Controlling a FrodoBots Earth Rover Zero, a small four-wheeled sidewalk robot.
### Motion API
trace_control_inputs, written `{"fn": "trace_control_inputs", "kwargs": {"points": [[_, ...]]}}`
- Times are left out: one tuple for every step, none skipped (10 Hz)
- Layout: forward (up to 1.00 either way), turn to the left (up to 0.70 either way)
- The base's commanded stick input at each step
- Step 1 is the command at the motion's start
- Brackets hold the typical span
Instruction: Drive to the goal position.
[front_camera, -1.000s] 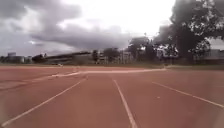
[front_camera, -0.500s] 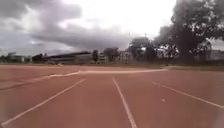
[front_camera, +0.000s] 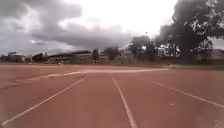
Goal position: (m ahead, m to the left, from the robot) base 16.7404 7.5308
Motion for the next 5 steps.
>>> {"fn": "trace_control_inputs", "kwargs": {"points": [[0.45, 0.0], [0.45, 0.0], [0.45, 0.0], [0.45, 0.0], [0.45, 0.0]]}}
